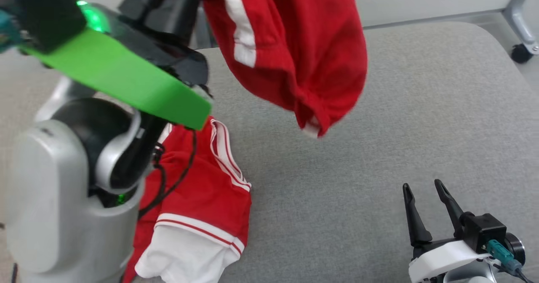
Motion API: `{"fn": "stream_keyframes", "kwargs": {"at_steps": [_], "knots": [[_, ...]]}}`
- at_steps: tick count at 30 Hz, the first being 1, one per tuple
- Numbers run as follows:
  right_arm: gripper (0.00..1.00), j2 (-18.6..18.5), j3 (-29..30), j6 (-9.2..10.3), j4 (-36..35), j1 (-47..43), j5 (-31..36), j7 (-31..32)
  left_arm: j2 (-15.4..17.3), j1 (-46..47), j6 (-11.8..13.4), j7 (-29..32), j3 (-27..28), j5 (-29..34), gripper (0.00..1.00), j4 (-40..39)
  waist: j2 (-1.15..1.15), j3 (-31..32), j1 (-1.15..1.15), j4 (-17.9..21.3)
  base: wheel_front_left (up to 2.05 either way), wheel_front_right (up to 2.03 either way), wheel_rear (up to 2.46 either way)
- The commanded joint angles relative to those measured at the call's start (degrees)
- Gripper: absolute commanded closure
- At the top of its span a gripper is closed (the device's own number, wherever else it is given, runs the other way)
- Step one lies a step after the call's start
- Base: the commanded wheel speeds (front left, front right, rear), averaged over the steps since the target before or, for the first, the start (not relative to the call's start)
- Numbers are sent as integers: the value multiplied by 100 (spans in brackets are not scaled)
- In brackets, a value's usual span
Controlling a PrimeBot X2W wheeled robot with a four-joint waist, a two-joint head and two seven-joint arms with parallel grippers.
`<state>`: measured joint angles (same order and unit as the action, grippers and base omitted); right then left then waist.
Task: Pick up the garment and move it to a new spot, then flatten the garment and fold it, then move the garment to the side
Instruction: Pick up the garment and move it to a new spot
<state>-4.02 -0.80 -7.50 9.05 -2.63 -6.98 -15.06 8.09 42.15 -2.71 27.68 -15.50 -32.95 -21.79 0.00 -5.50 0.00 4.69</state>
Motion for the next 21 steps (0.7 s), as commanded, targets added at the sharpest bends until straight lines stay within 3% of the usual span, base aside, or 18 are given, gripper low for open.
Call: {"fn": "stream_keyframes", "kwargs": {"at_steps": [1,10,16,20,21], "knots": [[0,25,2,2,11,36,-40,-18,-73,33,-14,-21,-123,-3,100,95,0,-13,0,435,0,0,0],[0,94,39,2,50,-46,-117,-18,-453,-953,25,-843,-1436,224,100,1404,0,-207,0,1051,0,0,0],[0,104,109,2,59,-17,-123,-18,-503,-1394,-11,-1768,-2274,312,100,2954,0,-328,0,1116,0,0,0],[0,107,30,2,89,19,-67,-19,-514,-1361,94,-2444,-2732,191,100,3953,0,-320,0,1063,0,0,0],[0,107,-1,2,91,49,-53,-18,-510,-1323,146,-2653,-2808,122,90,4186,0,-309,0,1045,0,0,0]]}}
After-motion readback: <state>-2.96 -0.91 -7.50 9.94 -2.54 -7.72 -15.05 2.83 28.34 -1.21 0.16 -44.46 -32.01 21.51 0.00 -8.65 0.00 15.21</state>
